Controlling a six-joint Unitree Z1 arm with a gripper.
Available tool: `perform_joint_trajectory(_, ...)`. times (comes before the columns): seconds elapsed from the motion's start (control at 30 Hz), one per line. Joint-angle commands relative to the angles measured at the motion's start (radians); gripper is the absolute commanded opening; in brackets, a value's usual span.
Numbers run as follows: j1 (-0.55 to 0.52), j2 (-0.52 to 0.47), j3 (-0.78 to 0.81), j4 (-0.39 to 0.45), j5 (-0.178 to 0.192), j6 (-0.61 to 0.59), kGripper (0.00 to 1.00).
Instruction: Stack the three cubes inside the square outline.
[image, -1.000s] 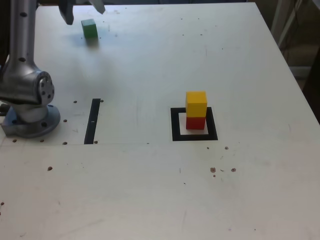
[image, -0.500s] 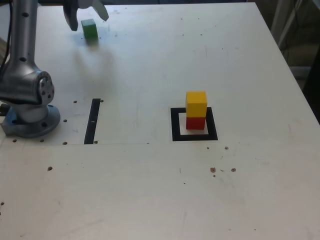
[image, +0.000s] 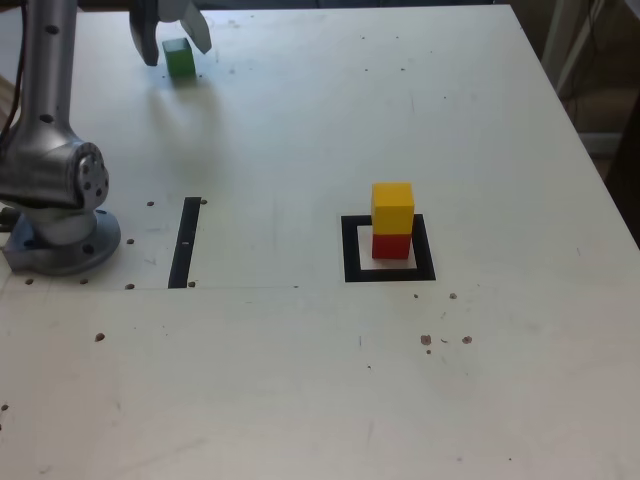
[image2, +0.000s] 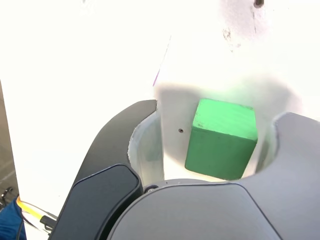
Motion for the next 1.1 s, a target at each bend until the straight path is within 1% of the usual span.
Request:
perform_joint_trajectory(0.0,0.0,-0.003,-0.004,-0.003,0.001,-0.003,0.49)
perform_joint_trajectory(0.2,0.0,-0.003,0.001,-0.011,-0.007,-0.004,0.34)
perform_joint_trajectory(0.33,0.0,-0.002,0.005,-0.015,-0.02,-0.001,0.3)
perform_joint_trajectory(0.5,0.0,-0.01,0.002,-0.026,-0.051,0.004,0.15)
perform_joint_trajectory(0.57,-0.001,-0.014,0.002,-0.029,-0.064,0.006,0.11)
perform_joint_trajectory(0.63,-0.007,-0.022,0.005,-0.029,-0.072,0.008,0.11)
perform_joint_trajectory(0.7,-0.023,-0.032,0.011,-0.029,-0.067,0.003,0.11)
perform_joint_trajectory(0.87,-0.112,-0.074,0.062,-0.031,-0.017,-0.046,0.11)
perform_joint_trajectory(0.93,-0.154,-0.098,0.095,-0.031,-0.007,-0.067,0.11)
perform_joint_trajectory(1.0,-0.189,-0.127,0.133,-0.033,-0.011,-0.083,0.11)
perform_joint_trajectory(1.07,-0.219,-0.163,0.177,-0.037,-0.026,-0.098,0.11)
